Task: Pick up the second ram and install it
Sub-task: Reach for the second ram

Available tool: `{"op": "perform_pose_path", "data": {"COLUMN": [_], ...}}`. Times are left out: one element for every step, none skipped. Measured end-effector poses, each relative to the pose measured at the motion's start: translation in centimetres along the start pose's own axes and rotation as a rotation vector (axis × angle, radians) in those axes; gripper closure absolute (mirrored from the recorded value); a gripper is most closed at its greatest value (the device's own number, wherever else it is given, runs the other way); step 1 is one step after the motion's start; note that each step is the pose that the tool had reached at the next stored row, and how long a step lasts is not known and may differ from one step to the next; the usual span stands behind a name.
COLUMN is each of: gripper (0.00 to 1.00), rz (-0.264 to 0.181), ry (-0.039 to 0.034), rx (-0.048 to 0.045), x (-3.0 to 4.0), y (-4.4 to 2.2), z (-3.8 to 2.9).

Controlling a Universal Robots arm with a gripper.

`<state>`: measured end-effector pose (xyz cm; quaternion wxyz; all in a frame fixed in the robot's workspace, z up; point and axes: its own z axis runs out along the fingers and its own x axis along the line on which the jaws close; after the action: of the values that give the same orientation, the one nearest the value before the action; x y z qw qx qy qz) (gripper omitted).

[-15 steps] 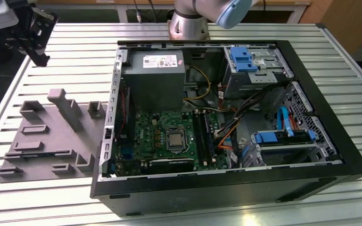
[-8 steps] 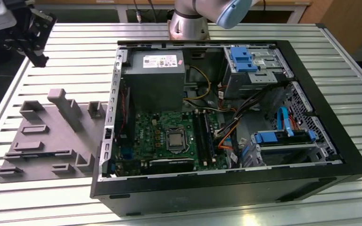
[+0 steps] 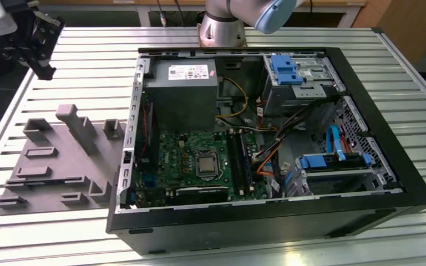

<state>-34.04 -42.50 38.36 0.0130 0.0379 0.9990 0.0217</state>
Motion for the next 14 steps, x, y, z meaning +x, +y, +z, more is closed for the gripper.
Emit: {"op": "perform_pose_path", "data": {"gripper": [0.89, 0.89, 0.89, 0.89, 0.89, 0.89, 0.89, 0.89, 0.89, 0.89, 0.89, 0.89, 0.89, 0.89], "rz": [0.000, 0.000, 0.000, 0.000, 0.000, 0.000, 0.000, 0.000, 0.000, 0.000, 0.000, 0.000, 0.000, 0.000], "ry": [0.0001, 0.0000, 0.0001, 0.0001, 0.0000, -0.0001, 0.0000, 0.0000, 0.0000, 0.0000, 0.0000, 0.0000, 0.0000, 0.0000], "rx": [0.0000, 0.0000, 0.0000, 0.0001, 0.0000, 0.0000, 0.0000, -0.0001, 0.0000, 0.0000, 0.0000, 0.0000, 0.0000, 0.0000], "x": [0.02, 0.03, 0.05, 0.07, 0.08, 0.10, 0.12, 0.13, 0.15, 0.17, 0.19, 0.21, 0.23, 0.26], "y": [-0.02, -0.04, -0.06, -0.08, -0.10, -0.12, -0.14, -0.17, -0.19, -0.21, -0.23, -0.26, -0.28, -0.30], "z": [0.00, 0.01, 0.01, 0.01, 0.02, 0.03, 0.03, 0.04, 0.04, 0.05, 0.05, 0.06, 0.07, 0.08]}}
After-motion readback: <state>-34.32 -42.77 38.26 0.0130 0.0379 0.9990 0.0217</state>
